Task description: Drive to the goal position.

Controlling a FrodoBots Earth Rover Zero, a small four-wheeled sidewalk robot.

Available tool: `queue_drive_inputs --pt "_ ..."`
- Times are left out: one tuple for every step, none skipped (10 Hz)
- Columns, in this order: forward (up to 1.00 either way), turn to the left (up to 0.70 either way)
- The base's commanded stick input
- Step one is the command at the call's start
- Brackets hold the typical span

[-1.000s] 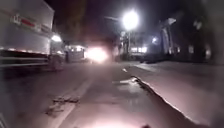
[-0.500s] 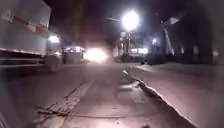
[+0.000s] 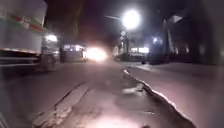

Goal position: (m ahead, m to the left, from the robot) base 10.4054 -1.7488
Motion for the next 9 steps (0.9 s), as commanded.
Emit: queue_drive_inputs --pt "0.7 0.01" --pt "0.7 0.01" --pt "0.7 0.01" --pt "0.7 0.01" --pt "0.7 0.01" --pt "0.7 0.01" --pt "0.7 0.01" --pt "0.7 0.01" --pt "0.7 0.01"
